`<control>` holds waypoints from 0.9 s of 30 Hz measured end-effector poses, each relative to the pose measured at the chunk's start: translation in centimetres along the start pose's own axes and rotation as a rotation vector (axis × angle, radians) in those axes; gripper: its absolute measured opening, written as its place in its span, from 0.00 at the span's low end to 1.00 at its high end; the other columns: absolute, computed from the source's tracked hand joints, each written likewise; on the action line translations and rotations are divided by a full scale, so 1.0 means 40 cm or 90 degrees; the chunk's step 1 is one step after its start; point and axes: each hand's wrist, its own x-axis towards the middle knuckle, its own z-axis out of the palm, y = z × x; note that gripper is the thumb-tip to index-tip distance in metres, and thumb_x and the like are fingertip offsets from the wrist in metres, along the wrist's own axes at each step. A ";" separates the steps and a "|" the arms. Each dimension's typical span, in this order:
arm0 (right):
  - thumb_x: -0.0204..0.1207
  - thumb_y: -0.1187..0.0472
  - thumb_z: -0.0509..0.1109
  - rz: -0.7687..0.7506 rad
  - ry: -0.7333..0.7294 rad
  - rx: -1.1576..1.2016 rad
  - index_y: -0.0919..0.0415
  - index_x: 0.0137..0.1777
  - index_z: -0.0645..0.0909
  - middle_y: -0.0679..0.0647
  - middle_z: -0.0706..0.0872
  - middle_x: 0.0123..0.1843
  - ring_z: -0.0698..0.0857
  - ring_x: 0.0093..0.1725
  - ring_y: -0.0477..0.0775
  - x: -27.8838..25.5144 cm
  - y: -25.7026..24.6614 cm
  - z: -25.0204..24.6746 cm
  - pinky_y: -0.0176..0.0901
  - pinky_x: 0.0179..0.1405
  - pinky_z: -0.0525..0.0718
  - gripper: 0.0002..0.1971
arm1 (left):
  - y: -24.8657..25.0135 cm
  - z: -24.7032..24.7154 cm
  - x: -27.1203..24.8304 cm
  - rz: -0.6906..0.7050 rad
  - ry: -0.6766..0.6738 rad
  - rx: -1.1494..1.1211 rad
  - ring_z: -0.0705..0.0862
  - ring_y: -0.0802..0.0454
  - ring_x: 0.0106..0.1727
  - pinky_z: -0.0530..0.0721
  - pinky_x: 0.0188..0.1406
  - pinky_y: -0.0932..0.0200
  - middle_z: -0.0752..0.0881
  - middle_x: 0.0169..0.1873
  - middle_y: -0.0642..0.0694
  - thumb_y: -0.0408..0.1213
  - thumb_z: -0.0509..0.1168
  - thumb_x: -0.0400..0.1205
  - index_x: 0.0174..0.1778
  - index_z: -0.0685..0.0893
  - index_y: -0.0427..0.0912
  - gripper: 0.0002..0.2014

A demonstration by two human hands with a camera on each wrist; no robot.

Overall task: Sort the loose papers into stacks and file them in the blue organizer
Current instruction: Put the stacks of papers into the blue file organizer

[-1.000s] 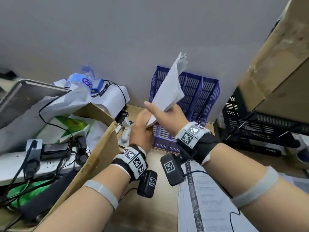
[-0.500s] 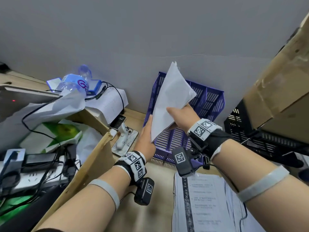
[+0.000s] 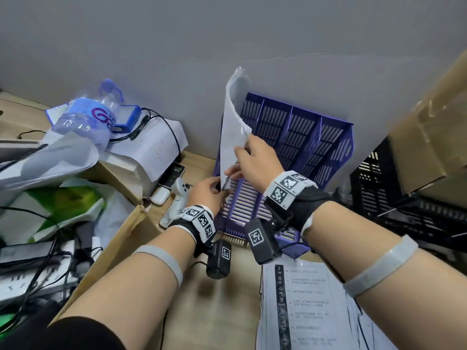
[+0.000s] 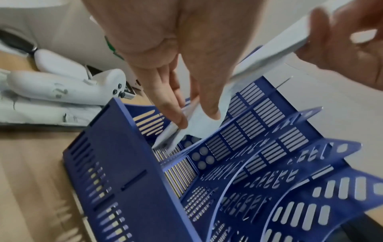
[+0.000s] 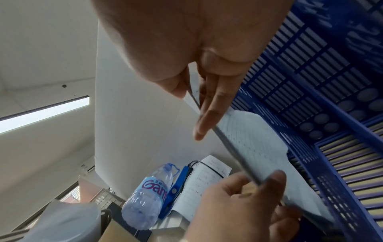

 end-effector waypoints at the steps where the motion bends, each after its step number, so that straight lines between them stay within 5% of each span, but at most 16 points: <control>1: 0.82 0.63 0.57 -0.018 0.004 -0.010 0.72 0.55 0.73 0.64 0.82 0.47 0.92 0.32 0.59 -0.003 0.006 0.003 0.61 0.34 0.92 0.11 | -0.003 0.005 0.003 -0.001 -0.004 -0.011 0.87 0.45 0.40 0.84 0.40 0.54 0.86 0.33 0.48 0.47 0.71 0.78 0.62 0.87 0.54 0.16; 4: 0.82 0.60 0.59 0.002 -0.003 -0.005 0.67 0.61 0.75 0.61 0.85 0.45 0.93 0.33 0.56 -0.012 0.033 0.014 0.57 0.36 0.92 0.13 | -0.015 0.025 0.000 -0.001 -0.029 -0.008 0.88 0.40 0.42 0.87 0.41 0.53 0.88 0.32 0.46 0.42 0.65 0.81 0.53 0.91 0.47 0.11; 7: 0.83 0.57 0.62 0.066 -0.078 0.042 0.57 0.72 0.74 0.60 0.86 0.55 0.93 0.40 0.55 -0.036 0.074 0.021 0.51 0.39 0.92 0.19 | -0.046 0.045 -0.019 -0.058 -0.026 -0.039 0.91 0.39 0.39 0.90 0.42 0.50 0.91 0.32 0.42 0.46 0.62 0.82 0.42 0.88 0.42 0.14; 10: 0.84 0.60 0.60 0.083 -0.076 0.052 0.59 0.65 0.79 0.57 0.86 0.47 0.89 0.39 0.57 -0.089 0.140 0.004 0.44 0.33 0.84 0.13 | -0.105 0.075 -0.047 -0.154 0.018 -0.156 0.92 0.40 0.34 0.92 0.43 0.39 0.90 0.30 0.42 0.49 0.64 0.80 0.39 0.78 0.47 0.10; 12: 0.85 0.63 0.59 0.127 -0.028 0.073 0.59 0.56 0.82 0.55 0.84 0.40 0.85 0.34 0.56 -0.148 0.214 -0.022 0.41 0.29 0.81 0.10 | -0.112 0.093 -0.095 -0.185 0.022 -0.191 0.90 0.41 0.28 0.91 0.36 0.42 0.86 0.28 0.41 0.48 0.65 0.80 0.34 0.71 0.47 0.14; 15: 0.82 0.64 0.61 0.204 0.067 -0.023 0.52 0.45 0.84 0.56 0.86 0.37 0.85 0.31 0.55 -0.263 0.363 -0.069 0.46 0.33 0.86 0.11 | -0.101 0.153 -0.197 -0.279 -0.193 -0.228 0.84 0.49 0.18 0.83 0.24 0.58 0.80 0.30 0.38 0.37 0.61 0.86 0.37 0.72 0.41 0.12; 17: 0.79 0.64 0.63 0.266 0.123 -0.130 0.52 0.45 0.85 0.53 0.86 0.38 0.86 0.38 0.60 -0.356 0.468 -0.100 0.47 0.39 0.84 0.10 | -0.111 0.203 -0.260 -0.348 -0.348 -0.197 0.85 0.46 0.22 0.82 0.28 0.55 0.82 0.30 0.38 0.34 0.63 0.85 0.41 0.76 0.36 0.08; 19: 0.77 0.65 0.64 0.371 0.169 -0.245 0.56 0.52 0.85 0.55 0.85 0.49 0.85 0.50 0.62 -0.454 0.562 -0.133 0.42 0.46 0.80 0.10 | -0.125 0.241 -0.312 -0.381 -0.445 -0.127 0.85 0.40 0.30 0.82 0.35 0.47 0.84 0.33 0.35 0.34 0.67 0.81 0.39 0.77 0.32 0.10; 21: 0.77 0.59 0.65 0.547 0.115 -0.335 0.57 0.64 0.78 0.63 0.78 0.64 0.82 0.61 0.66 -0.550 0.637 -0.154 0.46 0.55 0.79 0.16 | -0.125 0.268 -0.350 -0.394 -0.498 -0.087 0.83 0.38 0.37 0.81 0.41 0.44 0.83 0.39 0.34 0.35 0.70 0.80 0.37 0.75 0.32 0.12; 23: 0.76 0.54 0.64 0.658 0.016 -0.386 0.62 0.68 0.72 0.66 0.75 0.67 0.80 0.63 0.68 -0.624 0.689 -0.150 0.50 0.57 0.80 0.22 | -0.117 0.293 -0.375 -0.384 -0.528 -0.073 0.85 0.38 0.41 0.85 0.49 0.42 0.86 0.44 0.35 0.39 0.74 0.79 0.38 0.75 0.32 0.16; 25: 0.72 0.53 0.63 0.647 -0.022 -0.403 0.64 0.65 0.74 0.65 0.79 0.64 0.82 0.59 0.66 -0.665 0.711 -0.130 0.48 0.52 0.83 0.23 | -0.111 0.317 -0.390 -0.335 -0.542 -0.012 0.87 0.41 0.41 0.89 0.53 0.43 0.89 0.44 0.37 0.45 0.76 0.76 0.37 0.77 0.34 0.19; 27: 0.70 0.52 0.63 0.611 -0.022 -0.380 0.63 0.62 0.74 0.63 0.80 0.61 0.82 0.57 0.64 -0.683 0.715 -0.107 0.46 0.46 0.80 0.22 | -0.108 0.337 -0.402 -0.248 -0.538 0.072 0.85 0.47 0.35 0.88 0.37 0.56 0.88 0.38 0.43 0.49 0.76 0.75 0.36 0.79 0.37 0.20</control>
